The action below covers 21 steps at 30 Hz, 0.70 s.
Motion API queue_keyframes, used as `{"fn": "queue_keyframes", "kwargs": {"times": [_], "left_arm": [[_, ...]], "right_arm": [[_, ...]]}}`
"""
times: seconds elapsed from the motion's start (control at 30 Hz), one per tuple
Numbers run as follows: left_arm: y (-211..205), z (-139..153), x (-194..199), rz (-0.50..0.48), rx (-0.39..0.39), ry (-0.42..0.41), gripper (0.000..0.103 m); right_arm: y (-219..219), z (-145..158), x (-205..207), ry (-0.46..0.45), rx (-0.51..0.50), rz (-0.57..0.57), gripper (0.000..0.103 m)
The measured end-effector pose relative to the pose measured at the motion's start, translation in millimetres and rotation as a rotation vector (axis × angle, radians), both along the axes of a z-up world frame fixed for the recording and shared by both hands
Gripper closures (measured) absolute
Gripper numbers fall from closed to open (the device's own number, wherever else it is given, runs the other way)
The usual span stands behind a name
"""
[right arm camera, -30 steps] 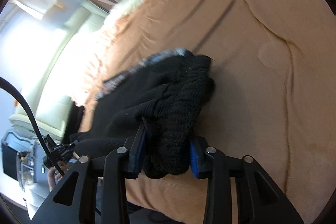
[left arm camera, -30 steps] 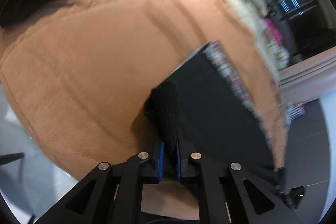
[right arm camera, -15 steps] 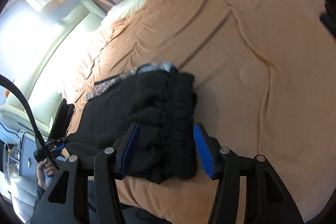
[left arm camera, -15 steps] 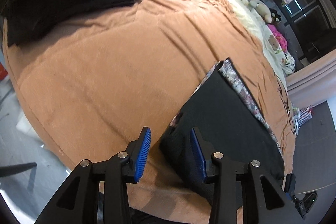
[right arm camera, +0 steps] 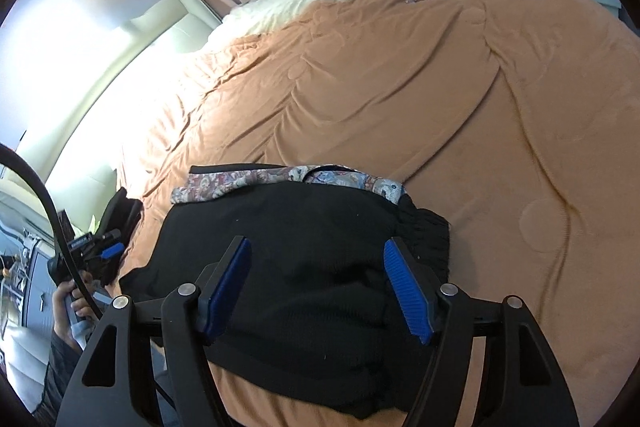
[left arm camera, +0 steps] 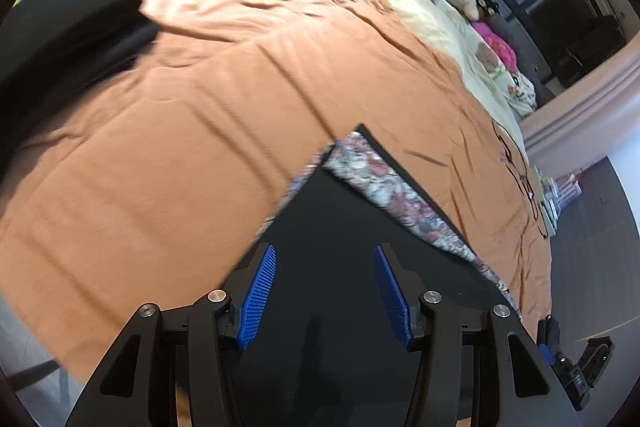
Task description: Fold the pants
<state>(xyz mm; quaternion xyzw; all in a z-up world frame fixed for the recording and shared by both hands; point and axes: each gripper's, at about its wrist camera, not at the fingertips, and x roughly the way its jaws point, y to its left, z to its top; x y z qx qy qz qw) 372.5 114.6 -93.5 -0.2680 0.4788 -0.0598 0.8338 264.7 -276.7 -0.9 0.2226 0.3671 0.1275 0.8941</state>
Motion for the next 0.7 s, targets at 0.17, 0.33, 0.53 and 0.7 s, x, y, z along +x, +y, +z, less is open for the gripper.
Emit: {"fn": "queue_keyframes", "kwargs": {"times": [0.17,0.33,0.53,0.7], "left_arm": [[-25.4,-11.8,38.7,-0.021,-0.032,0.035,0.049],[-40.6,-26.7,72.4,-0.018,-0.041,0.071,0.049],[-50.6,-46.6,99.2,-0.020,-0.047,0.117,0.049],[-64.4,-61.4,114.1,-0.042,-0.021,0.154,0.049]], "right_arm": [[-2.3,-6.1,18.5,0.026,-0.023,-0.031,0.035],[-10.8,-8.8,28.9,0.052,-0.046,-0.060,0.035],[-18.1,-16.0,38.6,0.093,-0.077,-0.061,0.035],[-21.5,-25.5,47.2,0.114,-0.065,-0.046,0.035]]}}
